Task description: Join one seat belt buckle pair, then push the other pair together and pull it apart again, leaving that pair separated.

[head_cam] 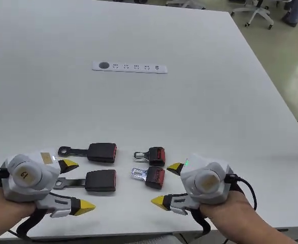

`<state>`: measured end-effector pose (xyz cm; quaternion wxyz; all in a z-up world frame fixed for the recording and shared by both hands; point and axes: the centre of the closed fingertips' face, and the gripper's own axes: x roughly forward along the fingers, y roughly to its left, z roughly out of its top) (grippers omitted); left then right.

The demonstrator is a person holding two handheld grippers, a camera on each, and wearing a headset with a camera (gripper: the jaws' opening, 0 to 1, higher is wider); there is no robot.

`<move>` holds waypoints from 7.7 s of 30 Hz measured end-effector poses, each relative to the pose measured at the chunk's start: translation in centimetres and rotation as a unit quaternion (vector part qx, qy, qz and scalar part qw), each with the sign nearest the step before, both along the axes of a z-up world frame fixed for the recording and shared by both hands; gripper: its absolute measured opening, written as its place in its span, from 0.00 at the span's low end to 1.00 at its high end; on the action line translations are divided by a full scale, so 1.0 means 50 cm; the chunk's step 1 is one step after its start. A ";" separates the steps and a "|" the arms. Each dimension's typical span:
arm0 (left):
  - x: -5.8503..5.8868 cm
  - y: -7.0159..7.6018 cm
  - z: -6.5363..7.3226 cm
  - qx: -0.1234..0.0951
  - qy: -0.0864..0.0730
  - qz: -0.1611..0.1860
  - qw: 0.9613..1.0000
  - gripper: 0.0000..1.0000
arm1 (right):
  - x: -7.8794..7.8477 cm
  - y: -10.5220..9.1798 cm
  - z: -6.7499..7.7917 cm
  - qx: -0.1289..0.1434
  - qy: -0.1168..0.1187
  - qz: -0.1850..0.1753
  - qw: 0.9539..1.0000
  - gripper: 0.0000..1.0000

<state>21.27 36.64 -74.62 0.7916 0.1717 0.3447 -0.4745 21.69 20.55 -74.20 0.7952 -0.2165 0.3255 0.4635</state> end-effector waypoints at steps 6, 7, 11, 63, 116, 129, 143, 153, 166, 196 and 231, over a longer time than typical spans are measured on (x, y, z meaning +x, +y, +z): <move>0.002 0.001 -0.007 0.035 -0.011 -0.031 0.999 0.61 | 0.017 0.004 -0.003 -0.014 -0.001 0.015 1.000 0.50; 0.004 0.000 -0.007 0.036 -0.010 -0.030 0.999 0.61 | 0.020 0.004 -0.006 -0.017 -0.001 0.017 1.000 0.50; 0.012 -0.009 -0.007 0.032 -0.007 -0.034 0.999 0.57 | 0.030 0.009 -0.015 -0.024 0.004 0.027 0.999 0.47; 0.033 -0.044 -0.065 0.086 -0.016 -0.184 0.979 0.33 | 0.033 0.045 -0.083 -0.084 0.047 0.181 0.979 0.33; 0.026 -0.052 -0.068 0.120 -0.002 -0.242 0.963 0.31 | 0.016 0.137 -0.076 -0.094 0.043 0.210 0.972 0.29; 0.019 -0.049 -0.068 0.117 -0.001 -0.239 0.964 0.31 | 0.010 0.140 -0.070 -0.105 0.031 0.232 0.967 0.30; 0.024 -0.049 -0.070 0.108 -0.001 -0.228 0.968 0.31 | 0.013 0.147 -0.076 -0.107 0.038 0.218 0.969 0.30; 0.025 -0.051 -0.068 0.114 0.003 -0.223 0.968 0.32 | 0.012 0.151 -0.077 -0.093 0.041 0.205 0.973 0.32; 0.012 -0.065 -0.010 0.100 0.008 -0.207 0.973 0.42 | 0.024 0.142 -0.052 -0.079 0.033 0.191 0.978 0.41; 0.204 -0.025 0.002 0.115 -0.031 -0.170 0.978 0.46 | 0.177 0.008 -0.018 -0.111 0.012 0.165 0.980 0.33; 0.189 -0.058 -0.052 0.135 -0.010 -0.210 0.968 0.35 | 0.181 0.050 -0.078 -0.102 0.037 0.203 0.973 0.32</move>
